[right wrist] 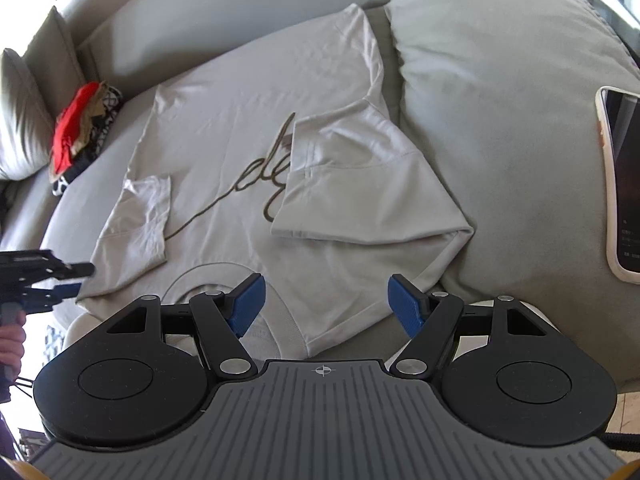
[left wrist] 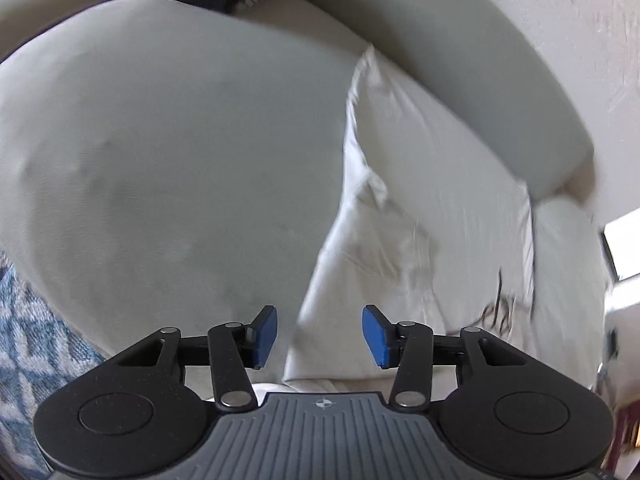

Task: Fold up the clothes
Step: 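Pinch and flatten the folded side with the left gripper while the right gripper pinches fabric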

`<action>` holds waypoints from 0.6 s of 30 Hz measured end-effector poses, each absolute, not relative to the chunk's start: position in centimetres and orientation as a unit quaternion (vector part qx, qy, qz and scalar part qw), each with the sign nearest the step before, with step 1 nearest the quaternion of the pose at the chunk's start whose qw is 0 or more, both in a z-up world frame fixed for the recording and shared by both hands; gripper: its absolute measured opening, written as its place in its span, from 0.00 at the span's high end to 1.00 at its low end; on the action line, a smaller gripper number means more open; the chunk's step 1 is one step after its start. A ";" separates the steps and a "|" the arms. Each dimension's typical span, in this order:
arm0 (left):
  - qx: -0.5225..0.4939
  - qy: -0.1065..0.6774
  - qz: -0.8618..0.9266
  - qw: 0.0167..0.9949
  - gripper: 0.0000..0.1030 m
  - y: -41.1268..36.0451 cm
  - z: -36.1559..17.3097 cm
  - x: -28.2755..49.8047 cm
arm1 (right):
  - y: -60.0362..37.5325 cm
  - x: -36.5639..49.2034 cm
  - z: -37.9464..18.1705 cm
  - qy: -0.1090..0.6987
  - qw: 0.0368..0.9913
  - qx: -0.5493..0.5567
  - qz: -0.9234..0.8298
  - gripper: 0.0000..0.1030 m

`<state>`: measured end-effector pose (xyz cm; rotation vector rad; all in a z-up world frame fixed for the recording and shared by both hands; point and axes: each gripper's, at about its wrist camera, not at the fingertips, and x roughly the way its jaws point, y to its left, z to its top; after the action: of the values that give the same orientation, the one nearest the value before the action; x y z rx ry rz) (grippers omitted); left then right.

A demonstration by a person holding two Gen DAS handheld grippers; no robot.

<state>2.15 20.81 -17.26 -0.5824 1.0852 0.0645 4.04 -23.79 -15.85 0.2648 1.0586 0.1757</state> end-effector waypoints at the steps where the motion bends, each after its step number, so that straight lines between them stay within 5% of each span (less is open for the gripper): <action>1: -0.260 0.524 0.034 0.810 0.64 20.4 -17.6 2.6 | -23.8 4.0 -15.9 0.503 0.851 0.125 0.084 0.29; 6: -0.174 0.552 0.042 0.815 0.75 18.1 -18.0 3.4 | -23.6 4.0 -16.1 0.508 0.849 0.118 0.081 0.29; 10: -0.133 0.551 0.036 0.823 0.96 16.6 -17.8 3.3 | -23.1 4.1 -16.0 0.510 0.850 0.108 0.081 0.29; 18: -0.080 0.558 0.063 0.824 0.95 17.3 -18.0 3.5 | -23.0 4.2 -16.4 0.518 0.847 0.098 0.073 0.29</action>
<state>3.49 17.27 -17.99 -0.1699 1.1856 0.1339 4.25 -22.97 -16.36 0.2070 1.0917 0.1537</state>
